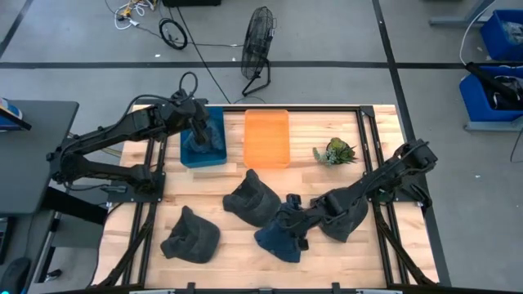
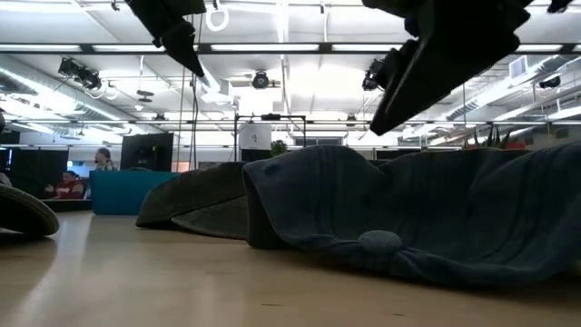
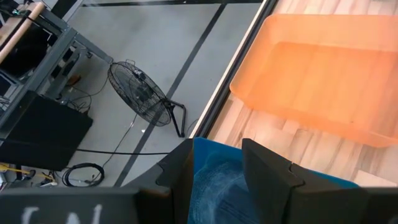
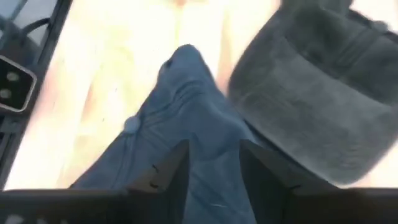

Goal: Pick & Place hat
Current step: Put the blue cap into the blue bin

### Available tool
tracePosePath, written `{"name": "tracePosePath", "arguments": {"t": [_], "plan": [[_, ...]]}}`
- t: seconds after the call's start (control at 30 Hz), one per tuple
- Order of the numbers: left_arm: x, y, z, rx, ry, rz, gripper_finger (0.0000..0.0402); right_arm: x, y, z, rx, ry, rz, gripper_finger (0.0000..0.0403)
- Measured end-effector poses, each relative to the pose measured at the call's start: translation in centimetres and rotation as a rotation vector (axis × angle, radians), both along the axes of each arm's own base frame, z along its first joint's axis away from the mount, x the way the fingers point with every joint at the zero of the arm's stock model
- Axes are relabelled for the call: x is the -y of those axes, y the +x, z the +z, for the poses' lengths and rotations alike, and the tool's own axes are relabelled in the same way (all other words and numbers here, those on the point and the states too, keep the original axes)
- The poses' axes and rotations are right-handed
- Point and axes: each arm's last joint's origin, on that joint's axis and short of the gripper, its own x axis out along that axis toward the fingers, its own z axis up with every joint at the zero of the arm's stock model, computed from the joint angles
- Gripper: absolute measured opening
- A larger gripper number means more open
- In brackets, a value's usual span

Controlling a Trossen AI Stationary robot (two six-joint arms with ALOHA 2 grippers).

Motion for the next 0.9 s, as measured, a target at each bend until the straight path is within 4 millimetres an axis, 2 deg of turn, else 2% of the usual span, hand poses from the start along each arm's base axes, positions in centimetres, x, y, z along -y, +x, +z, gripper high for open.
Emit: {"name": "tracePosePath", "arguments": {"t": [0.3,0.5,0.63,0.8,0.9], "plan": [[0.0,0.0,0.0,0.000,0.000,0.000,0.0138,0.3,-0.3,-1.9,-0.115,-0.055,-0.048,0.0200],[0.0,0.0,0.0,0.000,0.000,0.000,0.0138,0.2,-0.2,-2.2,-0.130,-0.016,-0.041,0.0195],[0.0,0.0,0.0,0.000,0.000,-0.001,0.0138,0.2,-0.3,-2.3,-0.139,-0.047,0.016,0.0145],[0.0,0.0,0.0,-0.001,0.001,-0.001,0.0138,0.2,-0.5,-2.0,-0.135,-0.095,0.127,0.0028],[0.0,0.0,0.0,0.006,0.005,0.002,0.0138,0.3,-0.5,-0.2,-0.165,-0.069,0.227,0.0016]]}}
